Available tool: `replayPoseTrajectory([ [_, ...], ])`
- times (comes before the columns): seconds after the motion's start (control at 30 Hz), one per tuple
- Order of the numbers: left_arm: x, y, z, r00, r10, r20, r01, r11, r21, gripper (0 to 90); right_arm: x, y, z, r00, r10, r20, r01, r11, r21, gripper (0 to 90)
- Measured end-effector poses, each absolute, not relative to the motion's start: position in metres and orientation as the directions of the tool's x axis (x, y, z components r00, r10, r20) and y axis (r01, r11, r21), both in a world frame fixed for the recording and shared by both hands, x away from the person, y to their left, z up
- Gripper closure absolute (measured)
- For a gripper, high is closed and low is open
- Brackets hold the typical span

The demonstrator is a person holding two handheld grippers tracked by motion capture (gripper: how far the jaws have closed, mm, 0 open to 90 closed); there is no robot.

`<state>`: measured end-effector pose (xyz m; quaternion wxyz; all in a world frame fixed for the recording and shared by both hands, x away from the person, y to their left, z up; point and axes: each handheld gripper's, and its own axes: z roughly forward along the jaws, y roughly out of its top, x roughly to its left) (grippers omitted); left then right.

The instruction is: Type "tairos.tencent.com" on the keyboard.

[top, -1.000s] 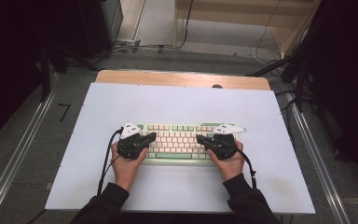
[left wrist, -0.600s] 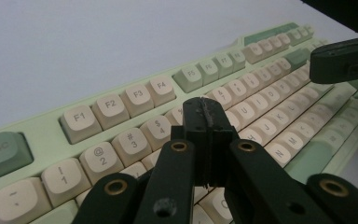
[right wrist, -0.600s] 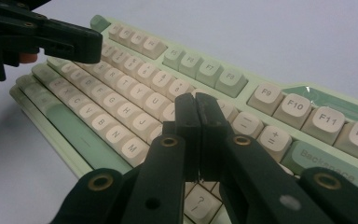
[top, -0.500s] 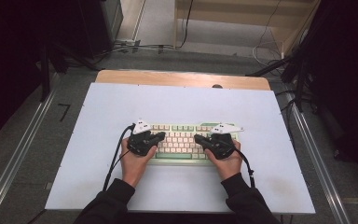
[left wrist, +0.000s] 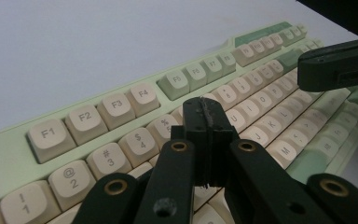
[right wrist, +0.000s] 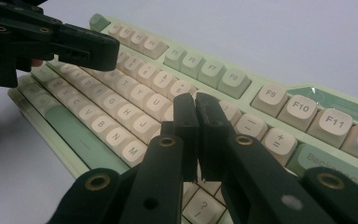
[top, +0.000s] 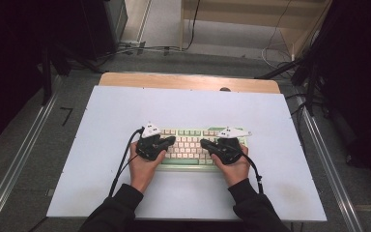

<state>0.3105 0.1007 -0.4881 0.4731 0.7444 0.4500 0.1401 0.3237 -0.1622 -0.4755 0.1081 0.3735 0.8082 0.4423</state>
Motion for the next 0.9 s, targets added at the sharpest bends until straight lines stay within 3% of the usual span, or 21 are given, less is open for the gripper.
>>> replayPoseTrajectory([
  [0.9, 0.318, 0.093, -0.496, 0.552, 0.805, -0.219, 0.573, -0.174, 0.801, 90.0, 0.3233, -0.1606, -0.4757, -0.705, 0.693, 0.152, 0.506, 0.341, 0.792, 86.0],
])
